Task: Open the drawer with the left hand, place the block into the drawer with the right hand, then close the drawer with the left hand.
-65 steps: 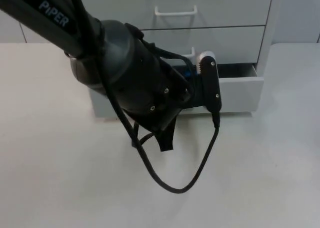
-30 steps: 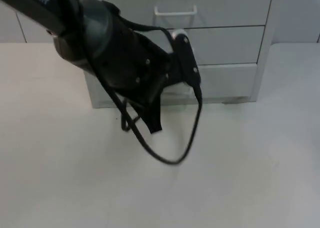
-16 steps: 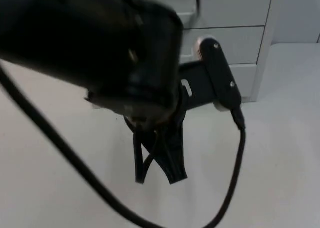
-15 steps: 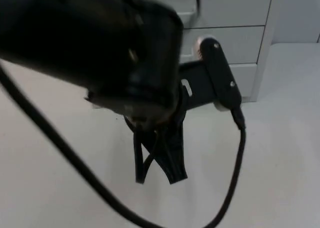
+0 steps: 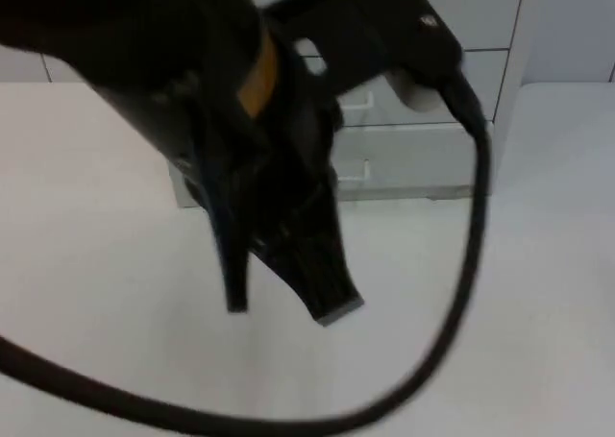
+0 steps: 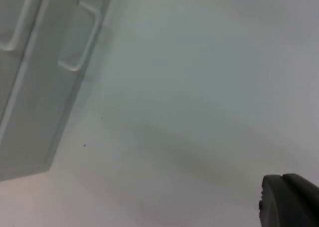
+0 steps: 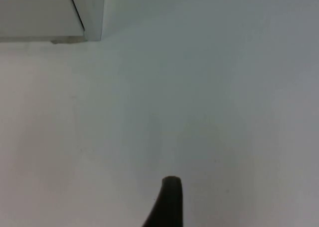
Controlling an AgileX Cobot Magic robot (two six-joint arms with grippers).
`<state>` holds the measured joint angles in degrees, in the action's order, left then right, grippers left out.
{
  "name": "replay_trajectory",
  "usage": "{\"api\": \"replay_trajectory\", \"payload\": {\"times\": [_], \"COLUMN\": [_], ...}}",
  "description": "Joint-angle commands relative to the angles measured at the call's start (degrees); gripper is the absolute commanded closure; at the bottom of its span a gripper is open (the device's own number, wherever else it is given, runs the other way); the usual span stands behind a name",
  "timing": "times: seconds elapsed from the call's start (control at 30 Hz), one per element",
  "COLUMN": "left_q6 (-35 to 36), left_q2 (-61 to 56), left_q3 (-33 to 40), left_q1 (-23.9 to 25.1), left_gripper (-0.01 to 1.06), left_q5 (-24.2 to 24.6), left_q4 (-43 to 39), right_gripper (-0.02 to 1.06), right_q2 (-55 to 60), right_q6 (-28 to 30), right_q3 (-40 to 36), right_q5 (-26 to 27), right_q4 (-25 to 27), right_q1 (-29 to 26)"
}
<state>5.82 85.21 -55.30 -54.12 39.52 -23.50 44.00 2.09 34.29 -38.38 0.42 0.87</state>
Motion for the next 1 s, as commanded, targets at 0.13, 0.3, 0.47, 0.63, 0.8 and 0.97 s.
{"api": "replay_trajectory", "payload": {"times": [0.13,0.3,0.47,0.63,0.8,0.97], "left_q6": [-1.4,-6.8,-9.4,-10.1,-10.5,-10.6], "left_q2": [-8.3,-16.6,-23.8,-30.7,-36.9,-43.7], "left_q3": [4.7,8.7,10.3,10.6,10.6,10.6], "left_q1": [11.2,25.3,37.3,46.9,52.5,53.6], "left_gripper": [1.05,1.05,1.05,1.05,1.05,1.05], "left_q5": [-0.4,-2.4,-1.7,0.7,2.2,4.1], "left_q4": [5.6,15.7,23.5,26.4,28.4,29.8], "right_gripper": [0.32,0.32,0.32,0.32,0.32,0.32], "right_q2": [-0.3,-0.3,-0.3,-0.3,-0.3,-0.3], "right_q6": [0.0,0.0,0.0,0.0,0.0,0.5], "right_q3": [-0.1,-0.1,-0.1,-0.1,-0.1,-0.1], "right_q5": [0.0,0.0,0.2,0.5,0.5,0.6], "right_q4": [-0.1,0.0,0.0,0.1,0.3,1.4], "right_q1": [-0.3,-0.3,-0.3,-0.3,-0.3,-0.3]}}
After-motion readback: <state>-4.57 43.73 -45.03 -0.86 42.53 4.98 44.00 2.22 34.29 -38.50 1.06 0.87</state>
